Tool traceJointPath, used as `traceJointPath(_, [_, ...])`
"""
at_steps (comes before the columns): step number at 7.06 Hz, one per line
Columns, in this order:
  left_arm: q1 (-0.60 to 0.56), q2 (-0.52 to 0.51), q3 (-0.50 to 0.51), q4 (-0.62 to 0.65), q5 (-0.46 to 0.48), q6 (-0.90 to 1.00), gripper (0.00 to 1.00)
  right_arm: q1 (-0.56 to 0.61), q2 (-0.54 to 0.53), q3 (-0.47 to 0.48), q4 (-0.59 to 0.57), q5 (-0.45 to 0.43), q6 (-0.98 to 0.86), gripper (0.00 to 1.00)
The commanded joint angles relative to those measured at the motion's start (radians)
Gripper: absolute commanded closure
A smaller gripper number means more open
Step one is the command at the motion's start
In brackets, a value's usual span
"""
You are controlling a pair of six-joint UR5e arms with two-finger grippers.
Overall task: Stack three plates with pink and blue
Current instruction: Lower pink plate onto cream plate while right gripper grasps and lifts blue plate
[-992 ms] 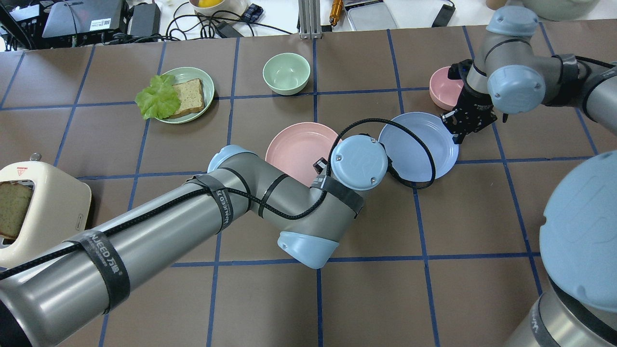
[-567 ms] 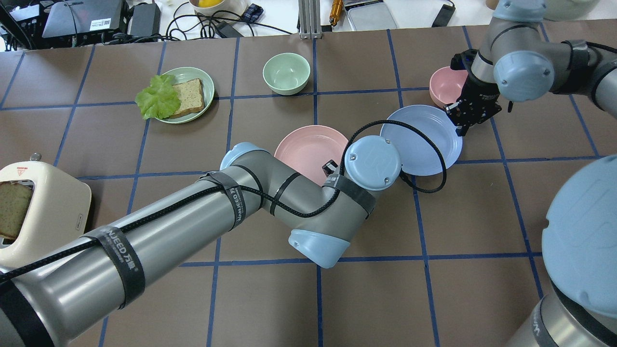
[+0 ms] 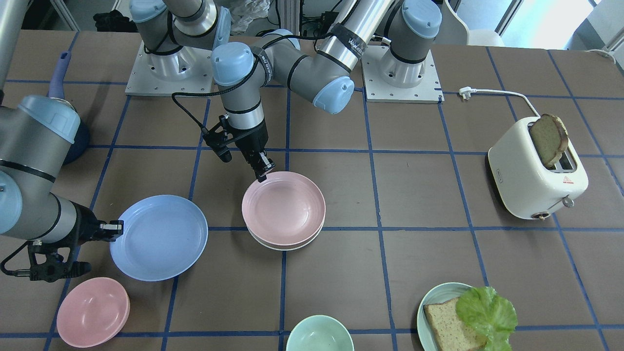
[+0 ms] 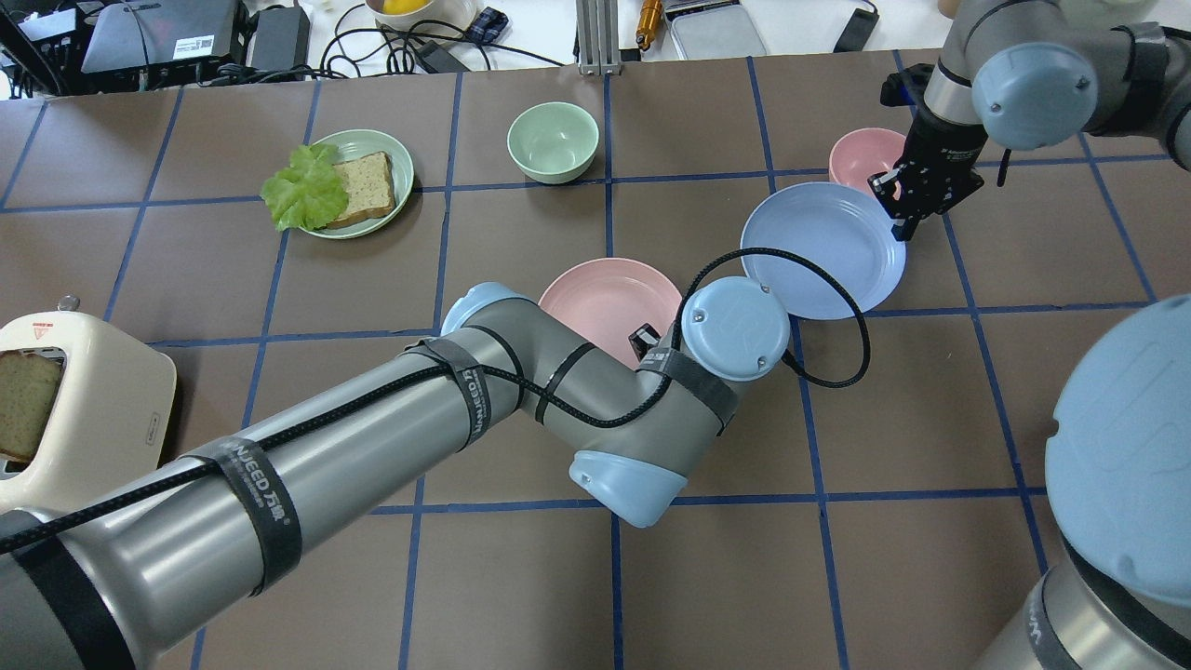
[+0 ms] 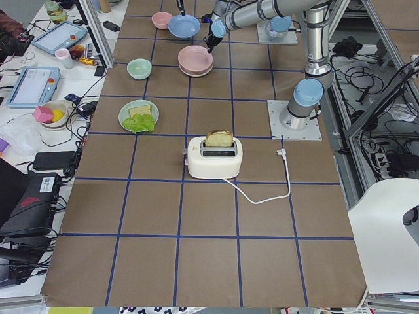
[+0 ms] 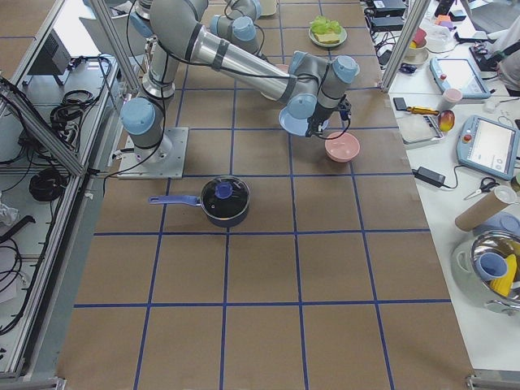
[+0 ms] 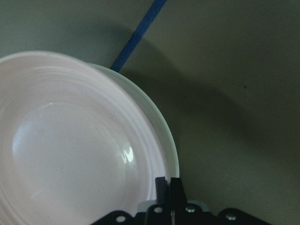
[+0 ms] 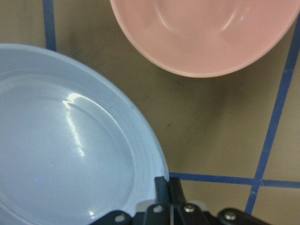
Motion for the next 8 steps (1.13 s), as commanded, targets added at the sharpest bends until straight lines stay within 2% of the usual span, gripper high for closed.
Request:
traceJointPath(1, [-0.002,-0.004,0.001,-0.012,-0.001,-0.014,1.00,0.000,0.002,-0.002,0.002,0.005,0.001,1.00])
traceJointPath(4, [-0.002,-0.012,0.012,-0.010,-0.007,-0.014,1.00,0.001,0.002,-0.003,0.005,0.005,0.004,1.00])
traceJointPath(5, [-0.002,-0.025,0.030,-0.012,-0.007,-0.016,0.79,0.001,0.001,-0.005,0.005,0.005,0.007,1.00])
traceJointPath(6, [-0.002,-0.033,0.049,-0.012,-0.007,-0.014,0.12,0.001,0.002,-0.003,0.005,0.005,0.002,1.00])
traceJointPath(7, [-0.002,-0.032,0.066,-0.013,-0.004,-0.014,0.00,0.001,0.001,-0.005,0.005,0.008,0.002,1.00])
traceJointPath(8, [-0.004,-0.010,0.067,-0.027,-0.004,-0.014,0.00,0.003,0.001,-0.005,0.005,0.008,0.004,1.00])
